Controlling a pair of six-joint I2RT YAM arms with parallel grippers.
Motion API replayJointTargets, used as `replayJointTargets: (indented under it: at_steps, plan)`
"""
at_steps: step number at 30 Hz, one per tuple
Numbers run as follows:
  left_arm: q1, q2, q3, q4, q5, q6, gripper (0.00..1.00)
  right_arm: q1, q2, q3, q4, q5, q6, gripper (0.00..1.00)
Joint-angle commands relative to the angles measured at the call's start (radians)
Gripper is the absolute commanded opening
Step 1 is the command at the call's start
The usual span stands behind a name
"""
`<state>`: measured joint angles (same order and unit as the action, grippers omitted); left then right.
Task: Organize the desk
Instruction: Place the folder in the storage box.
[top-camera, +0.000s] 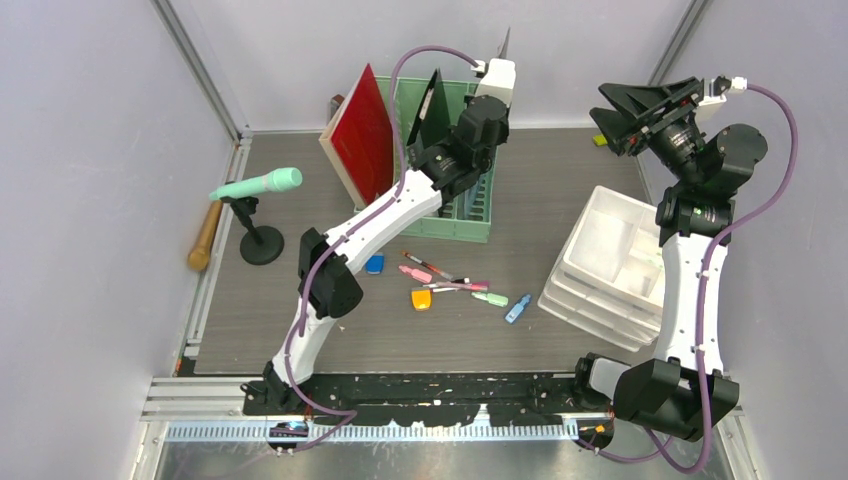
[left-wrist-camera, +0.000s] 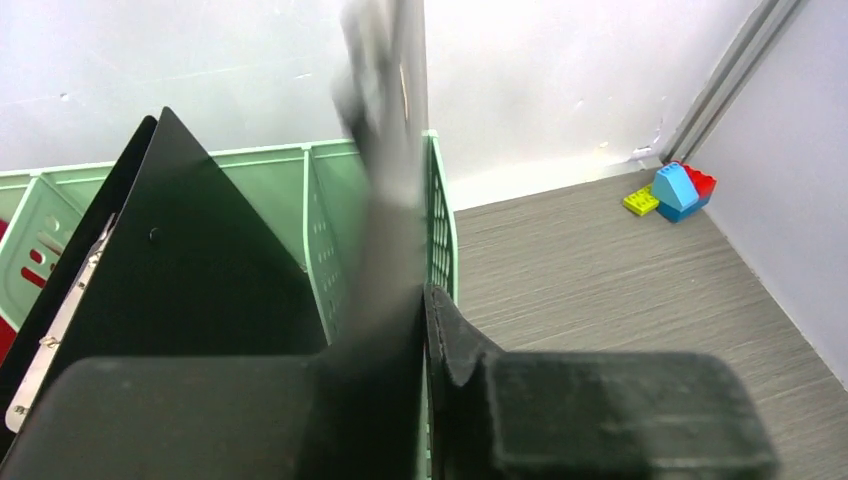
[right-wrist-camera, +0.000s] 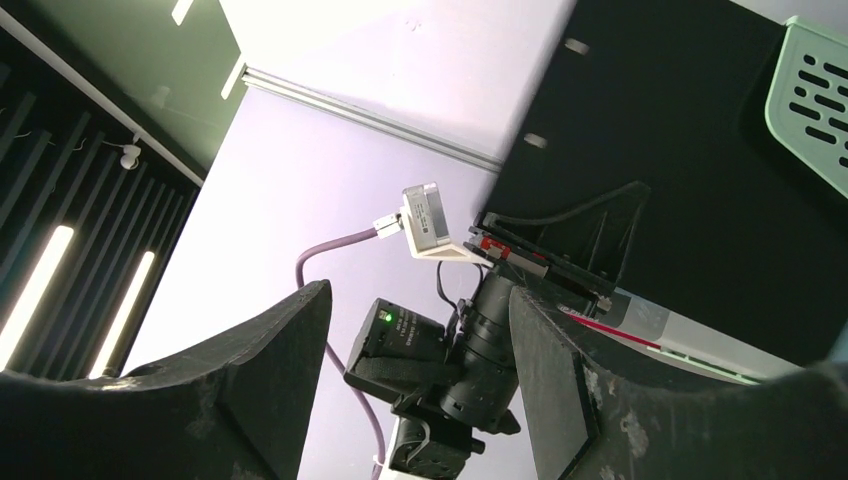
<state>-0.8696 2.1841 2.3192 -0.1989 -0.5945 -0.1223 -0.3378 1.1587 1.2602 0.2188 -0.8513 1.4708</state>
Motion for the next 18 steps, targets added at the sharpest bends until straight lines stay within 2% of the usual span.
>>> replayJointTargets:
  at_steps: [1,11,18]
  plan:
    - [0.007,-0.004,-0.008,0.069,-0.045,0.003,0.12,-0.007,-0.007,-0.009,0.064,-0.001,0.013,0.72]
    - [0.007,-0.005,-0.032,0.043,-0.07,-0.013,0.14,-0.006,-0.021,-0.018,0.065,0.0,0.01,0.72]
    - [0.002,-0.033,-0.024,0.034,-0.059,0.004,0.19,-0.006,-0.026,-0.019,0.062,0.0,0.006,0.72]
